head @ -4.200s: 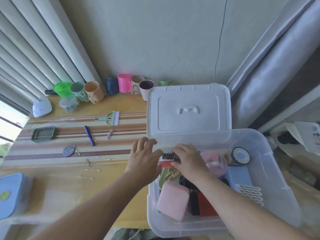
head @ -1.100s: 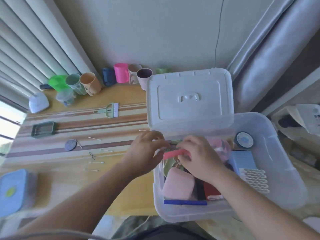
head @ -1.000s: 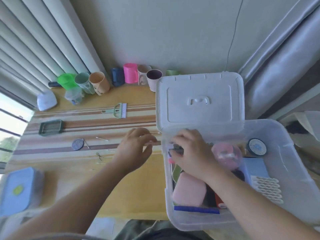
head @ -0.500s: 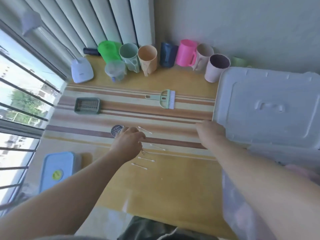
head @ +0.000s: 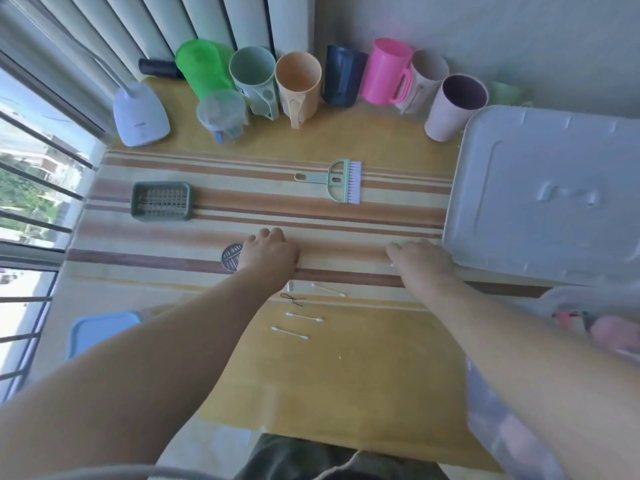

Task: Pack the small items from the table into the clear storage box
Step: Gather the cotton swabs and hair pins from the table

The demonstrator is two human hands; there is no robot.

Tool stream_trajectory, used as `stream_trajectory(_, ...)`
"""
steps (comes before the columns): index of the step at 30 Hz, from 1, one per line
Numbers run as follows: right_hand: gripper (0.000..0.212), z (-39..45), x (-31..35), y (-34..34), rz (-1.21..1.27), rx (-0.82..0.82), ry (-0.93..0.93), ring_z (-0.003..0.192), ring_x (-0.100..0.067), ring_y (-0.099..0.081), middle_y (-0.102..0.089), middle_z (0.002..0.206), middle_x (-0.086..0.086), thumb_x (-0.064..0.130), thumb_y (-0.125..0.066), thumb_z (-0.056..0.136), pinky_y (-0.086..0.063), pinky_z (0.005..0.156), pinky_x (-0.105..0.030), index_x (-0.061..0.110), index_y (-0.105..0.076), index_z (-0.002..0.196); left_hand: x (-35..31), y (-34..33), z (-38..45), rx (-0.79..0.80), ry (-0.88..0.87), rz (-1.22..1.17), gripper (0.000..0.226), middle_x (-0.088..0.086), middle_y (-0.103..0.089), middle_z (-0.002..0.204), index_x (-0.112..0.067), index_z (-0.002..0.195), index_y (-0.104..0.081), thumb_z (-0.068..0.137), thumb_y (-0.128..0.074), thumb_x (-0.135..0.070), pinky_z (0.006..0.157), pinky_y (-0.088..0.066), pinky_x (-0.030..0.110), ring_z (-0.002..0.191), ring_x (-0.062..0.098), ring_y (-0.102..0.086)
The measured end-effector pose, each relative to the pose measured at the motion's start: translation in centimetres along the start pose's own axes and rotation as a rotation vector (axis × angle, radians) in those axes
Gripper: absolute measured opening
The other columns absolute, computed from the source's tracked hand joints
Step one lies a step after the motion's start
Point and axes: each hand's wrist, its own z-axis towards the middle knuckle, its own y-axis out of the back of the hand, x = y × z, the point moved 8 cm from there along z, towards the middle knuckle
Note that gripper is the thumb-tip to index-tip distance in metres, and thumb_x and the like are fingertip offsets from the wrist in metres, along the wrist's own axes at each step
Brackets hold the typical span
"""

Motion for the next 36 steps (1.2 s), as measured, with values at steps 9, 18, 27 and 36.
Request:
stream_trajectory(9,0.034,-1.7,11.7,0.0,0.457,-0.166,0.231,0.093,-0.031,-0.053,-0.055,0.102,-0.002,-0.007,-0.049,0.087,-0.049,0.062,-0.038,0.022,-0.040,0.103,-0.4,-1.7,-1.6,-0.074,-0.066,-0.058,0.031,-0.002,-0.058,0.123,-0.035,0.119,-0.062,0.096,-0.055,-0.016,0.103,-0.040,0.039,0.117,0.026,-0.050)
stream_trajectory(18,0.030,-1.7,7.7,-3.5,0.654,-0.184,0.082,0.119,-0.019,-0.051,-0.058,0.127,0.010,0.036,-0.065,0.097,-0.050,0.091,-0.036,0.025,-0.063,0.126,3.6,-2.5,-7.0,-0.272,-0.064,-0.415,0.033,-0.003,-0.070,0.115,-0.029,0.127,-0.069,0.094,-0.069,-0.026,0.092,-0.049,0.043,0.109,0.029,-0.060)
stream_trajectory(27,0.061,-1.9,13.4,-3.6,0.520,-0.020,0.214,0.128,-0.022,-0.038,-0.044,0.133,0.007,0.057,-0.068,0.087,-0.050,0.097,-0.041,0.028,-0.054,0.138,-1.3,-6.6,-8.8,-0.064,-0.131,-0.445,0.083,-0.002,-0.044,0.123,-0.026,0.127,-0.057,0.059,-0.086,-0.065,0.099,-0.041,0.035,0.109,0.023,-0.039)
stream_trajectory(36,0.044,-5.1,18.1,-6.0,0.501,-0.044,0.319,0.125,-0.025,-0.038,-0.046,0.132,0.001,0.041,-0.075,0.089,-0.046,0.103,-0.041,0.018,-0.055,0.122,0.0,-8.2,-10.1,-0.113,-0.091,-0.480,0.028,-0.002,-0.065,0.102,-0.023,0.108,-0.071,0.081,-0.080,-0.023,0.088,-0.053,0.040,0.097,0.028,-0.062)
